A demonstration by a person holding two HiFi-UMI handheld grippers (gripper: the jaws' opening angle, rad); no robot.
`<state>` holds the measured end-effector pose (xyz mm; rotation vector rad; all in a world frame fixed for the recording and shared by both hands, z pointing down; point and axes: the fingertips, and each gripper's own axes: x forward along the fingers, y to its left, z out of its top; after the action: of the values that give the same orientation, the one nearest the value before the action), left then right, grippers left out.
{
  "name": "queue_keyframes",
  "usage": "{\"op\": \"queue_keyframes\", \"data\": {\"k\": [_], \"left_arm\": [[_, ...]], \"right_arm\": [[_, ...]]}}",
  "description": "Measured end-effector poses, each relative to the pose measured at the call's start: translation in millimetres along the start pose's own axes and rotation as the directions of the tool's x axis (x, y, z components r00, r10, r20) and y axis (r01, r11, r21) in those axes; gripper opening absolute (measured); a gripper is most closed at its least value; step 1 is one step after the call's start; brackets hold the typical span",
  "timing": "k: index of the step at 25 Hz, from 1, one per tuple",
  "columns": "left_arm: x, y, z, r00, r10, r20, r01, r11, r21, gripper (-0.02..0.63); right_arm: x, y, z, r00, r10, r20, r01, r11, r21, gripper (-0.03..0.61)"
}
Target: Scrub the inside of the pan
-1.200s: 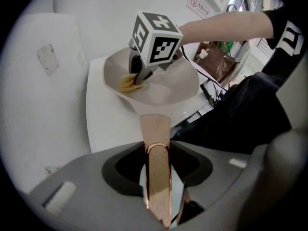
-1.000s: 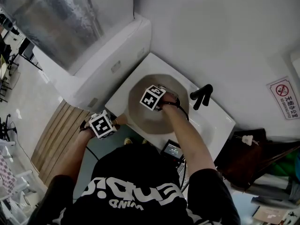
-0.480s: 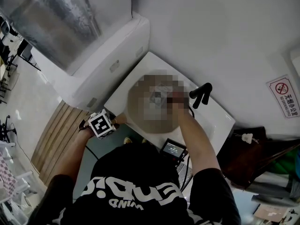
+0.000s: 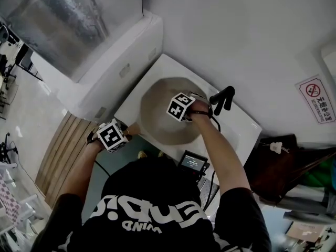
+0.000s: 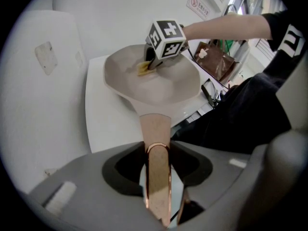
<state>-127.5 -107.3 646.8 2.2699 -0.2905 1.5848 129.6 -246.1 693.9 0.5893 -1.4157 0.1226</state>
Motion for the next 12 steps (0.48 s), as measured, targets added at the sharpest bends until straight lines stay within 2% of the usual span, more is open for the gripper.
{"op": "queue_keyframes", "data": {"k": [3, 9, 12], "left_arm": [[2, 1, -1, 1.0, 0.002, -0.001, -0.002, 1.0, -0.001, 0.158], [3, 1, -2, 1.0, 0.002, 0.001, -0.002, 1.0, 0.008, 0.158], [3, 0, -1, 1.0, 0.004, 0.003, -0.004, 1.0, 0.005, 0.158]], "right_arm": [[-2, 10, -6, 1.0, 0.015, 0.0, -0.015, 1.0, 0.017, 0.074], [-8, 28, -7, 0.998, 0.048, 0.048, -0.054, 0.992, 0.117, 0.074], [-11, 40, 2, 0.995, 0.057, 0.079, -0.066, 0.991, 0.118, 0.074]]}}
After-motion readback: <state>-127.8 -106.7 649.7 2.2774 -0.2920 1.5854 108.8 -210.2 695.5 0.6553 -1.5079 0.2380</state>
